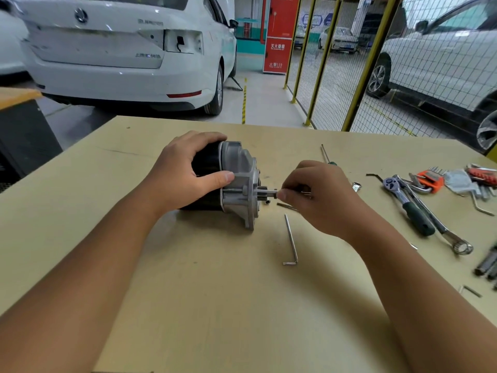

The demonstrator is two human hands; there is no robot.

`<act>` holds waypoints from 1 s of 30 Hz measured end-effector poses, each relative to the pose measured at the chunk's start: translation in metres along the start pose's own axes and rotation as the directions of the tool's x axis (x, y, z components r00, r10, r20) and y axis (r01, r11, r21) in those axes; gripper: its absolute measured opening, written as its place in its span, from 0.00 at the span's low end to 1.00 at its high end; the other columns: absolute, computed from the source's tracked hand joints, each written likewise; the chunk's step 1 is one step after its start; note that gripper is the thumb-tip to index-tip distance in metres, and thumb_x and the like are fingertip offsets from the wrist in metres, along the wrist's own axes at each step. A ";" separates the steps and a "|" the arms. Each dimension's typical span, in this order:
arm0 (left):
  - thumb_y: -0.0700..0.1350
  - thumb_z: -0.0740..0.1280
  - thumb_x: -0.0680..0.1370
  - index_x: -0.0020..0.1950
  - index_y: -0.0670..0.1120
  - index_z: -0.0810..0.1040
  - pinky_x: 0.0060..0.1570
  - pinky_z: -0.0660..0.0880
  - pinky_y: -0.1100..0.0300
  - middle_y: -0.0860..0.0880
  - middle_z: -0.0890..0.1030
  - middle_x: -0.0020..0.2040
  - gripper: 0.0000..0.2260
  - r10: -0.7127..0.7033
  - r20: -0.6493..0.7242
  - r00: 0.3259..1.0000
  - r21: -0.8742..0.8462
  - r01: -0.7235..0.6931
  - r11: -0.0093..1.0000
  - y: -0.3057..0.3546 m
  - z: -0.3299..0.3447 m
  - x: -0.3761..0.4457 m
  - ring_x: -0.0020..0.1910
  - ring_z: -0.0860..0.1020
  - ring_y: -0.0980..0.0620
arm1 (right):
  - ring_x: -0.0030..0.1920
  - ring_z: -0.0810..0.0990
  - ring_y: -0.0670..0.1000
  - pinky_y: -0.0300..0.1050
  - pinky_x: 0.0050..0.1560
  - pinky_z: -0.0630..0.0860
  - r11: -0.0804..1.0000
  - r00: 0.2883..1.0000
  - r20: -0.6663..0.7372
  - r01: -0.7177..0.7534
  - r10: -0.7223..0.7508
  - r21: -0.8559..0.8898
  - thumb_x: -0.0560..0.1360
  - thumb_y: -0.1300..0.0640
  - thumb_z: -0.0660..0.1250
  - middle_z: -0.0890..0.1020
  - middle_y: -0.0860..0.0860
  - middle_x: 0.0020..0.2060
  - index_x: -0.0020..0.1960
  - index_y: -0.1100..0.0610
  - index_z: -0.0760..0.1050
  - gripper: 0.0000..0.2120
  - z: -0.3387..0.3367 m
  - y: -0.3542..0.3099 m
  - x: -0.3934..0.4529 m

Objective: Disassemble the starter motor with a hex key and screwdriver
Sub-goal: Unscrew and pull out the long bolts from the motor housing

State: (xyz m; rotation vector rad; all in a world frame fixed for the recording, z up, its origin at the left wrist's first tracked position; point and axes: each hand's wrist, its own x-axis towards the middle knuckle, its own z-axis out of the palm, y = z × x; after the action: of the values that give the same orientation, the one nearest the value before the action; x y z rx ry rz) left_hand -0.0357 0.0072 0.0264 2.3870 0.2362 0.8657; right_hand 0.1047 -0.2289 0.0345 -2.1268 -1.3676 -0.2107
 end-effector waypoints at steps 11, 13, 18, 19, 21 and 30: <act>0.58 0.75 0.69 0.71 0.54 0.77 0.68 0.73 0.45 0.56 0.79 0.63 0.31 0.003 0.001 1.000 0.001 -0.003 1.000 0.000 0.000 0.000 0.64 0.76 0.50 | 0.38 0.74 0.41 0.30 0.36 0.63 0.999 1.000 -0.018 0.012 -0.012 0.032 0.75 0.53 0.74 0.75 0.44 0.34 0.43 0.49 0.81 0.03 0.004 -0.001 -0.001; 0.59 0.75 0.69 0.71 0.54 0.77 0.68 0.73 0.45 0.56 0.78 0.63 0.31 0.003 0.003 1.000 0.004 -0.003 1.000 0.000 0.000 0.000 0.65 0.76 0.51 | 0.39 0.74 0.41 0.29 0.38 0.64 1.000 1.000 0.003 0.004 -0.004 0.030 0.77 0.54 0.72 0.76 0.46 0.37 0.46 0.52 0.83 0.03 0.006 0.000 0.000; 0.59 0.75 0.69 0.71 0.54 0.77 0.68 0.73 0.47 0.56 0.78 0.63 0.31 -0.002 0.001 1.000 -0.002 0.002 1.000 0.001 0.000 0.000 0.64 0.76 0.51 | 0.38 0.75 0.39 0.27 0.39 0.65 1.000 0.999 -0.032 -0.004 0.004 0.022 0.75 0.57 0.75 0.76 0.43 0.38 0.42 0.53 0.84 0.03 0.005 0.000 0.000; 0.58 0.75 0.69 0.71 0.54 0.77 0.68 0.73 0.46 0.56 0.78 0.63 0.31 -0.002 0.002 1.000 -0.004 0.002 1.000 0.001 0.000 0.000 0.64 0.76 0.51 | 0.39 0.76 0.40 0.29 0.40 0.67 1.000 0.999 -0.042 0.002 -0.001 0.017 0.74 0.56 0.76 0.77 0.43 0.38 0.42 0.53 0.85 0.02 0.004 -0.001 0.000; 0.58 0.75 0.69 0.71 0.54 0.77 0.68 0.73 0.46 0.56 0.78 0.63 0.31 -0.002 0.004 1.000 -0.002 0.002 1.000 0.002 0.000 0.000 0.64 0.76 0.51 | 0.39 0.77 0.41 0.38 0.42 0.71 1.000 0.998 -0.067 0.008 -0.007 0.016 0.72 0.56 0.78 0.78 0.42 0.38 0.41 0.51 0.85 0.02 0.003 -0.002 0.000; 0.59 0.75 0.70 0.71 0.54 0.77 0.67 0.74 0.46 0.56 0.78 0.63 0.31 0.002 0.005 1.000 0.005 -0.002 1.000 0.002 0.000 0.000 0.64 0.76 0.51 | 0.36 0.75 0.42 0.30 0.34 0.65 0.997 0.997 -0.073 0.027 -0.022 0.076 0.73 0.51 0.77 0.74 0.41 0.29 0.41 0.43 0.77 0.09 0.005 -0.002 -0.002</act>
State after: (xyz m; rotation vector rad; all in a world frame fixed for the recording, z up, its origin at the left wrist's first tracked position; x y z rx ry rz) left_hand -0.0363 0.0055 0.0277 2.3940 0.2344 0.8603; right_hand 0.1011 -0.2266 0.0301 -2.0205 -1.3394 -0.2381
